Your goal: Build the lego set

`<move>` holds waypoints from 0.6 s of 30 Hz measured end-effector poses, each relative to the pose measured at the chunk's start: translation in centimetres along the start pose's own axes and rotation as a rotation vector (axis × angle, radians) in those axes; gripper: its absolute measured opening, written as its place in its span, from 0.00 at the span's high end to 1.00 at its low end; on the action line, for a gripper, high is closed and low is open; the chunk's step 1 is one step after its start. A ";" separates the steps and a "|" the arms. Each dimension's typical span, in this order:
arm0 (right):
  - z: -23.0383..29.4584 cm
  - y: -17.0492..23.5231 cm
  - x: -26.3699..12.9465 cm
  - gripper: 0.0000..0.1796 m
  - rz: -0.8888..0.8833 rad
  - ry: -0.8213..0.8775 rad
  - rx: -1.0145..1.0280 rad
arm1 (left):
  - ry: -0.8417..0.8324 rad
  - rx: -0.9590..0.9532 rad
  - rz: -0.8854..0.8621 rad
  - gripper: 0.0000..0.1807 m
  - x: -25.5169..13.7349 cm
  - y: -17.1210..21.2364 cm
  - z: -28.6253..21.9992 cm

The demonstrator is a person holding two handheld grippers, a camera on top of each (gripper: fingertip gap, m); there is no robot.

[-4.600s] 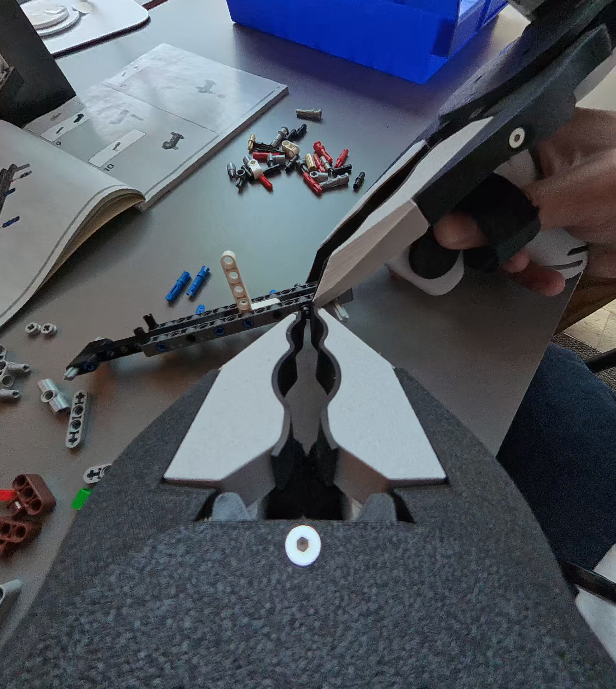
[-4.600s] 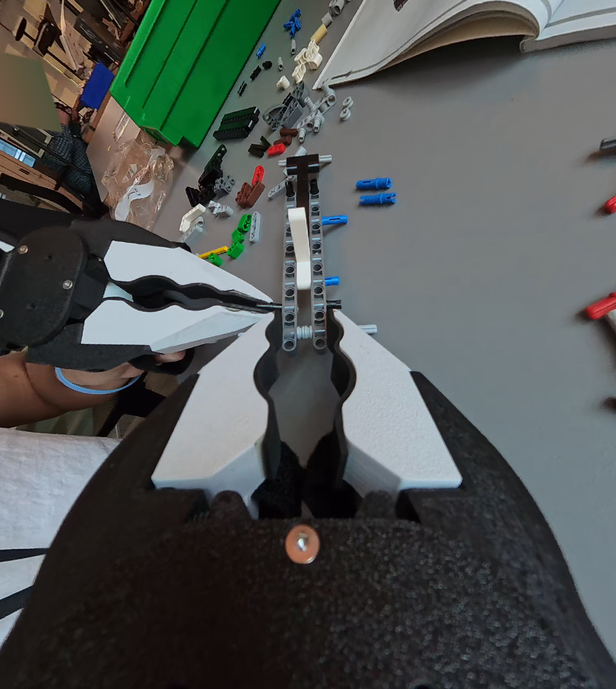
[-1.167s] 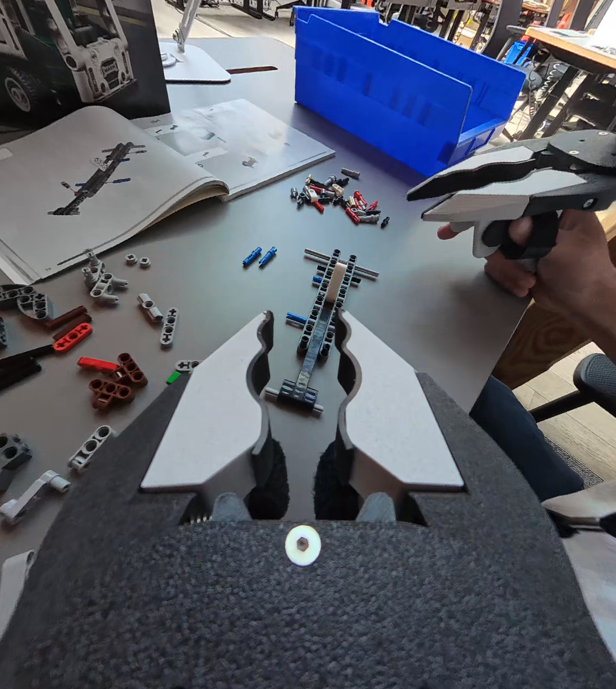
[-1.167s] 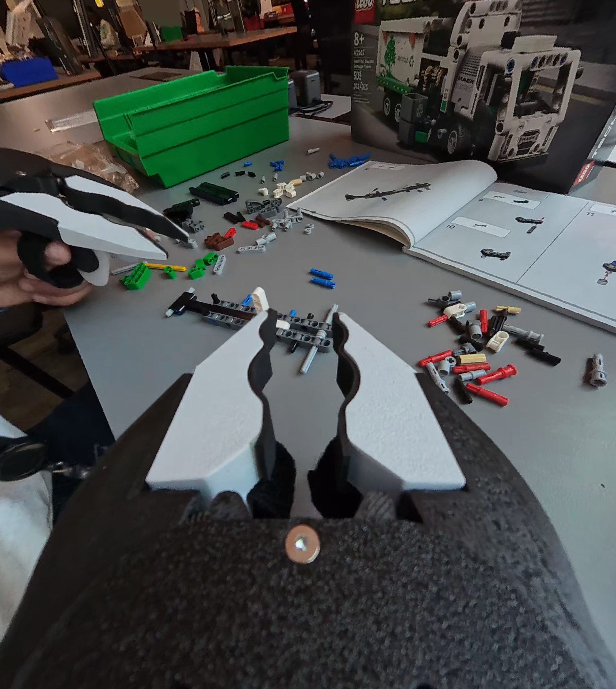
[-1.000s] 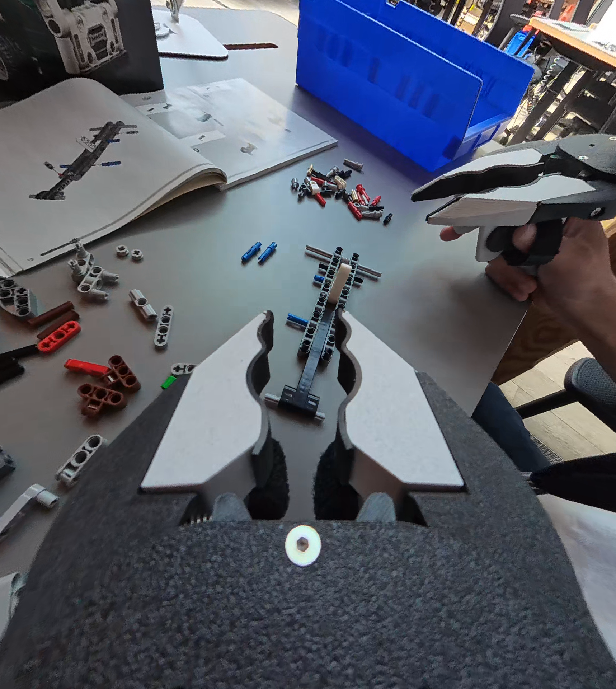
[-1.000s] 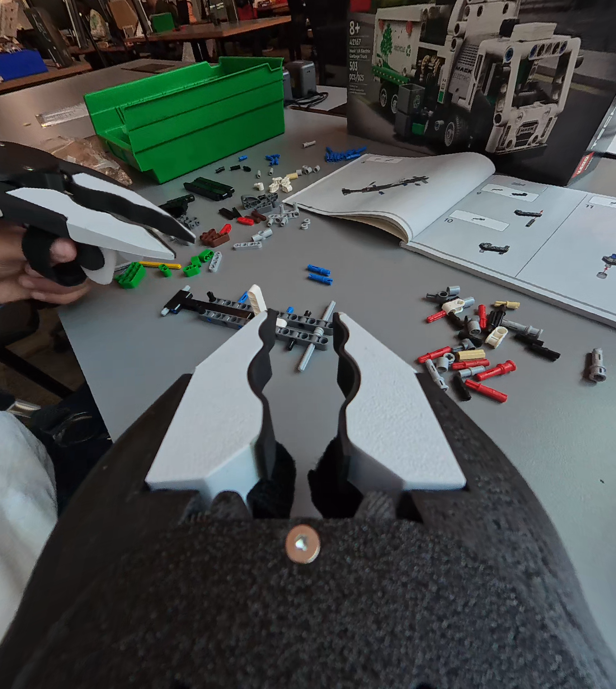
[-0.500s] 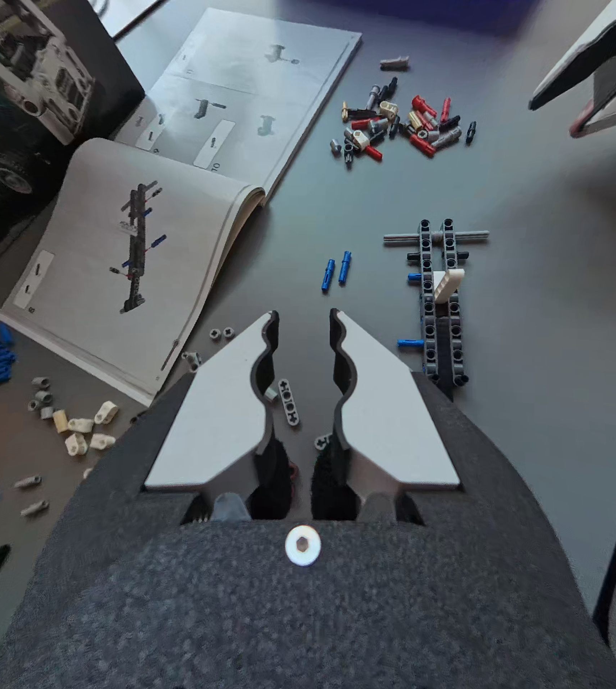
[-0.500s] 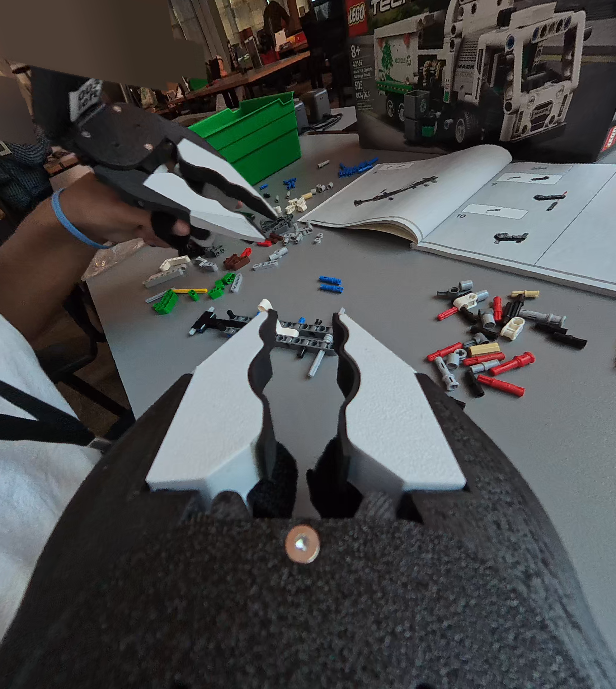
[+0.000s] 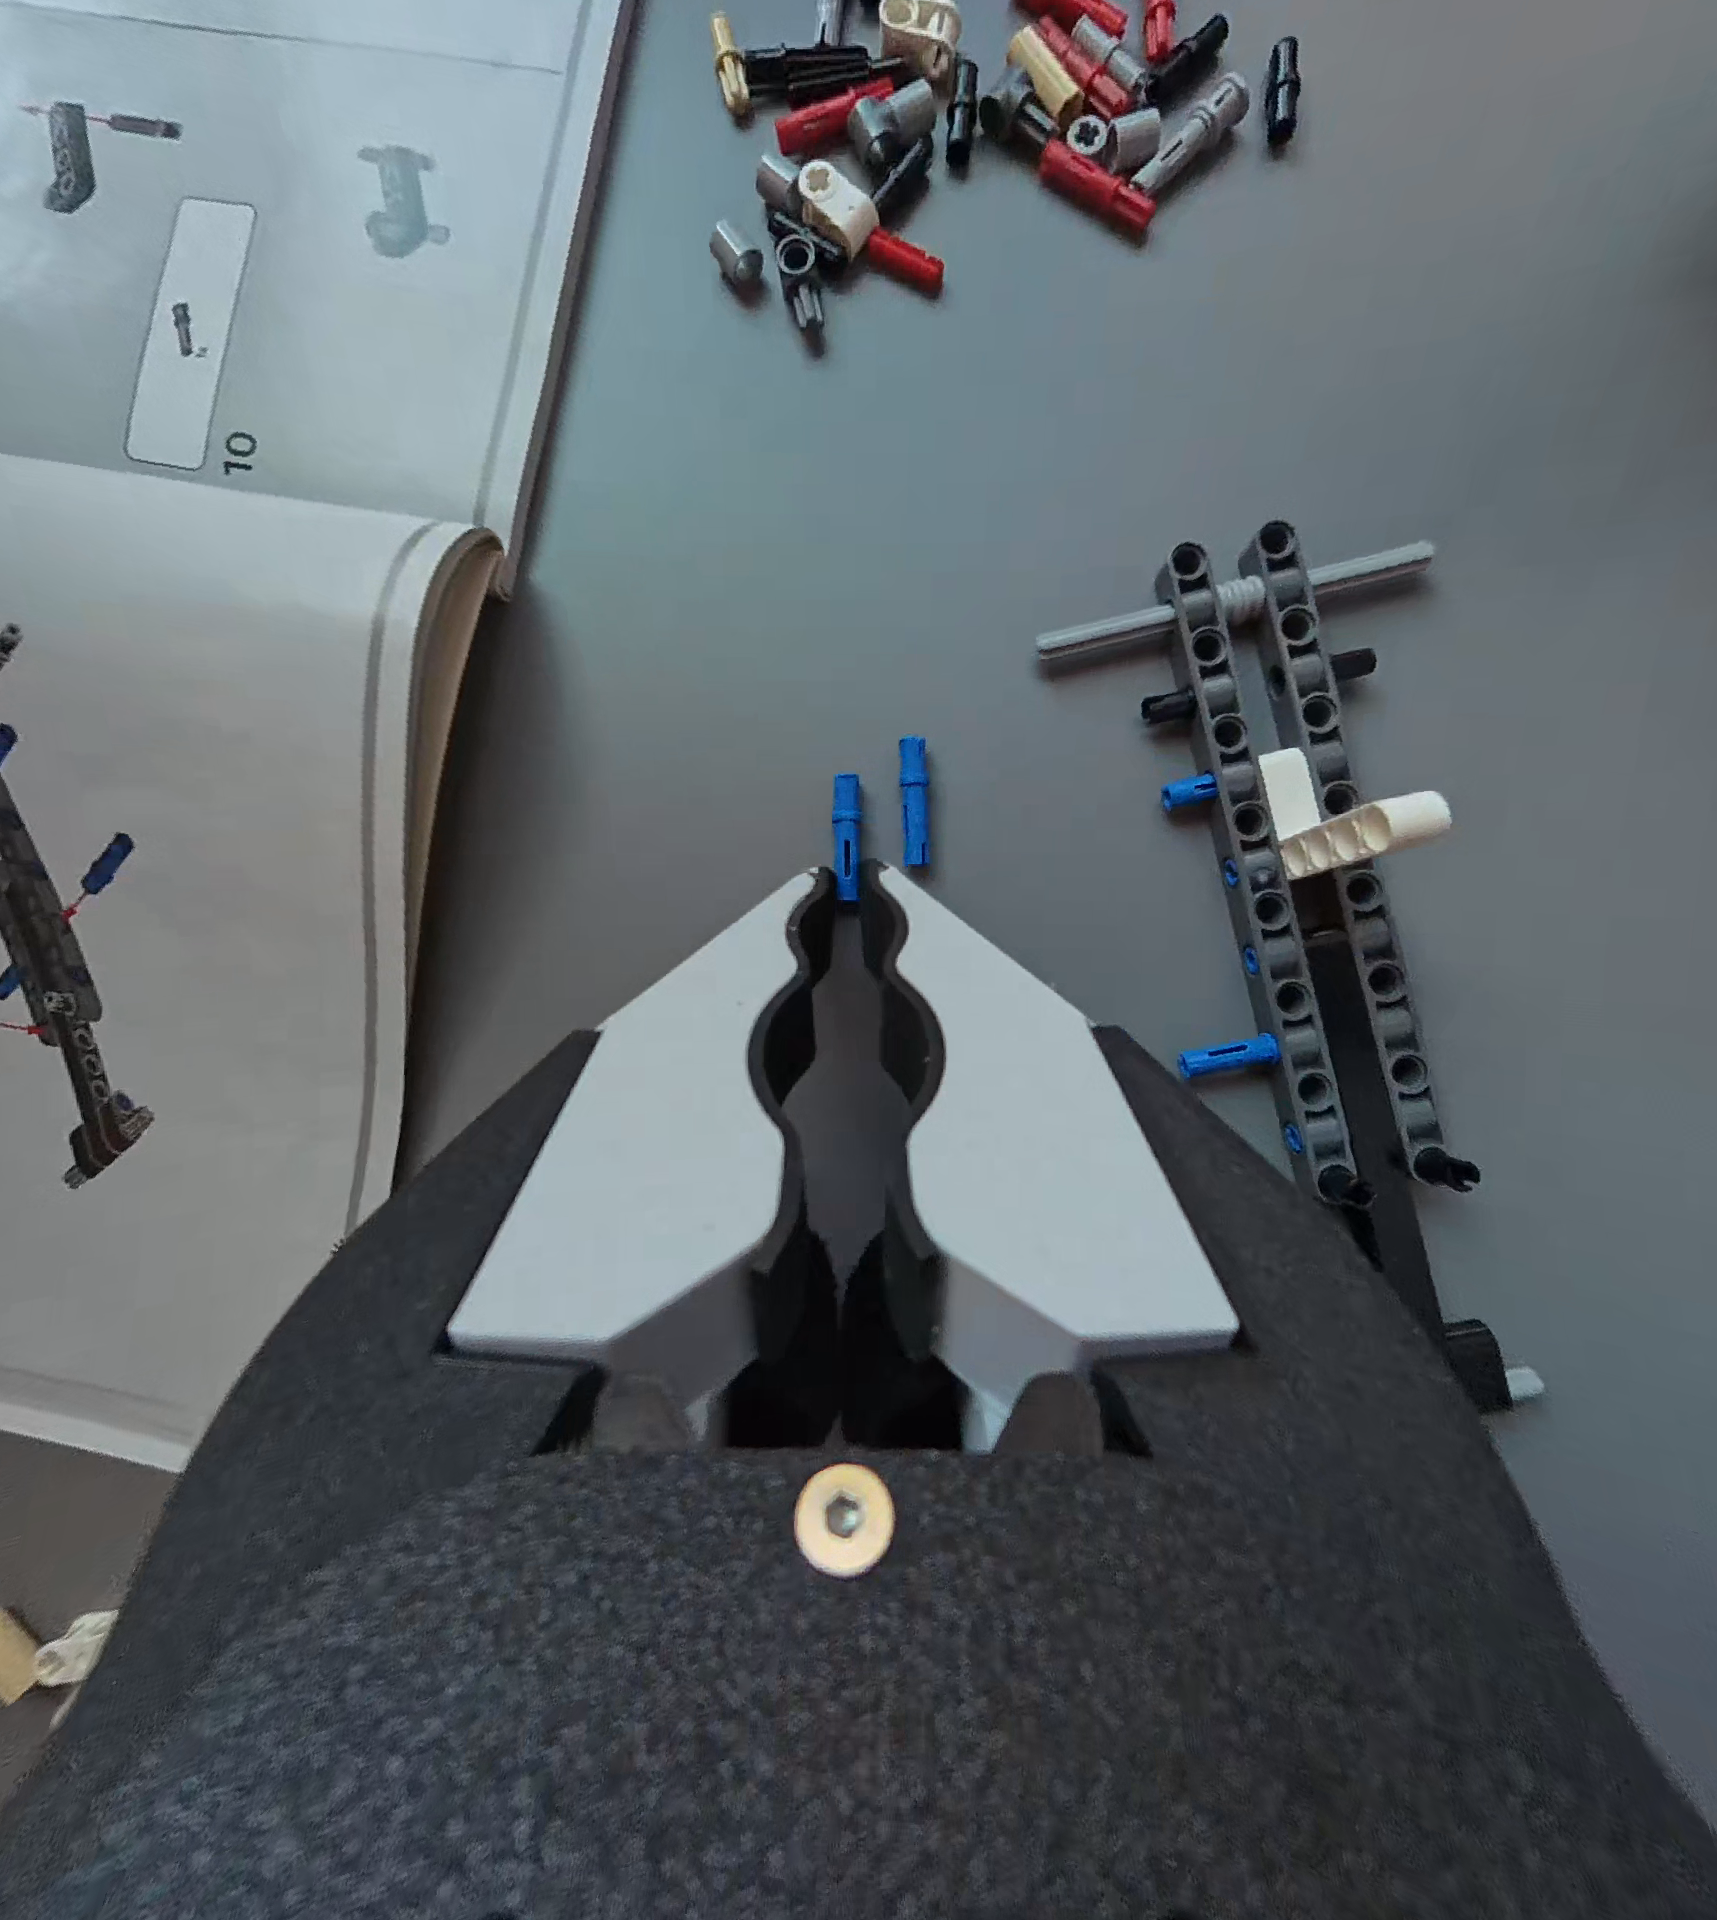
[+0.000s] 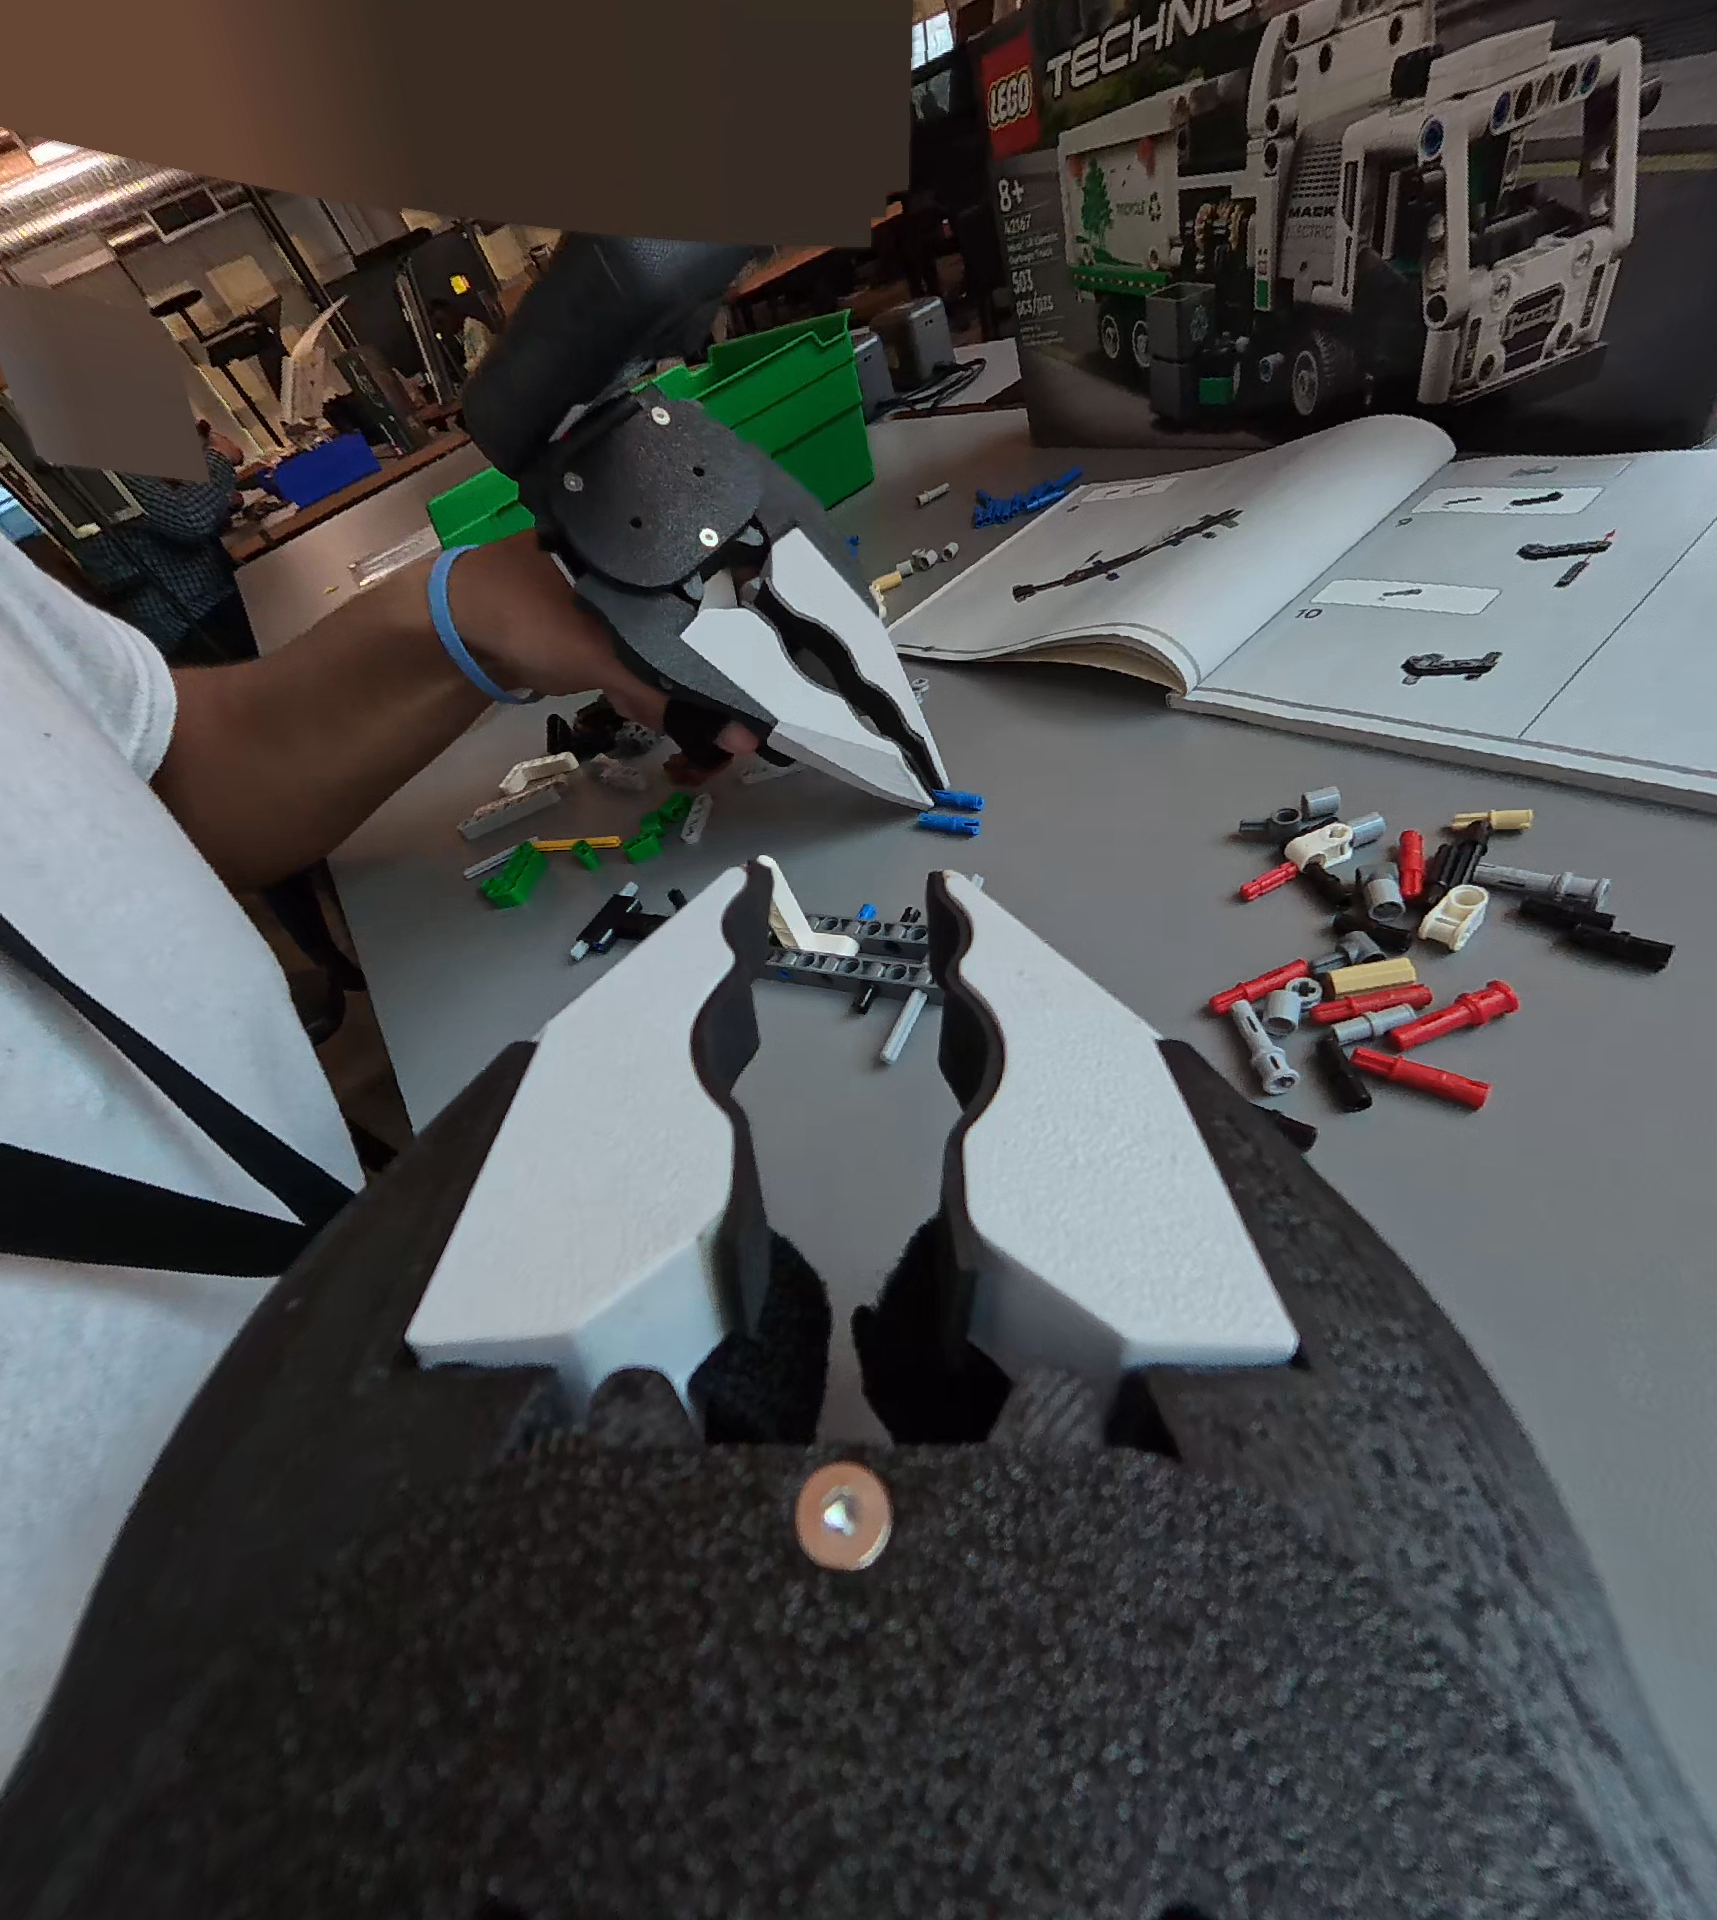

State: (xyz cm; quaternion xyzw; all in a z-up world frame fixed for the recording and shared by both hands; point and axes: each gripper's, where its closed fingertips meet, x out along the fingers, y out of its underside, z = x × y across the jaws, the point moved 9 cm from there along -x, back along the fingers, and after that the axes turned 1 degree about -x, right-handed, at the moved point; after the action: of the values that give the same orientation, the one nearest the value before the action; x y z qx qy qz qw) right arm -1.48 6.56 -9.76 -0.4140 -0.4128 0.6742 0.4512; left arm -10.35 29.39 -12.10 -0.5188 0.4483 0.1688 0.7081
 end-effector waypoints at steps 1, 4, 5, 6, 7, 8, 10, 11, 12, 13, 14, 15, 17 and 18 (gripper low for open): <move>-0.1 0.0 0.0 0.84 -0.005 -0.008 0.014 | -0.010 0.003 0.000 0.98 0.0 0.0 0.0; -0.3 -0.1 -0.2 0.84 -0.022 -0.037 0.053 | -0.069 -0.036 -0.055 0.98 -0.7 0.1 -0.1; -0.4 -0.1 -0.2 0.84 -0.027 -0.041 0.062 | -0.077 -0.076 -0.095 0.98 -1.3 0.1 -0.1; -0.4 -0.1 -0.3 0.84 -0.032 -0.045 0.067 | -0.071 -0.128 -0.139 0.98 -1.8 0.2 -0.3; -0.4 -0.1 -0.3 0.84 -0.034 -0.046 0.068 | -0.068 -0.186 -0.197 0.98 -2.5 0.4 -0.4; -0.4 -0.1 -0.3 0.84 -0.034 -0.043 0.068 | -0.060 -0.240 -0.257 0.98 -3.1 0.6 -0.7; -0.3 -0.1 -0.1 0.84 -0.024 -0.029 0.054 | -0.041 -0.321 -0.350 0.98 -4.2 1.2 -1.5; -0.3 -0.1 0.1 0.84 -0.012 -0.023 0.043 | -0.050 -0.343 -0.382 0.98 -4.7 1.5 -1.9; -0.2 0.0 0.2 0.84 -0.001 -0.015 0.029 | -0.068 -0.361 -0.403 0.98 -5.1 1.8 -2.3; 0.0 0.0 0.4 0.85 0.007 -0.004 0.009 | -0.086 -0.380 -0.417 0.98 -5.4 2.1 -2.7; 0.1 0.0 0.5 0.86 0.013 0.009 -0.014 | -0.096 -0.399 -0.432 0.98 -5.6 2.4 -3.0; 0.3 0.0 0.6 0.86 0.019 0.022 -0.035 | -0.106 -0.420 -0.454 0.98 -5.8 2.7 -3.4; 0.5 0.0 0.8 0.87 0.035 0.051 -0.071 | -0.115 -0.480 -0.515 0.98 -6.0 3.1 -4.0; 0.6 0.1 0.9 0.87 0.043 0.063 -0.082 | -0.092 -0.503 -0.540 0.98 -6.0 3.1 -4.5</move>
State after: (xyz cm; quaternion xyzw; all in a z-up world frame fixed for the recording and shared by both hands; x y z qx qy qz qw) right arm -2.25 7.29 -9.83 -0.4621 -0.4165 0.6529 0.4321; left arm -17.86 28.01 -9.38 -0.7681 0.2073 0.1038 0.5969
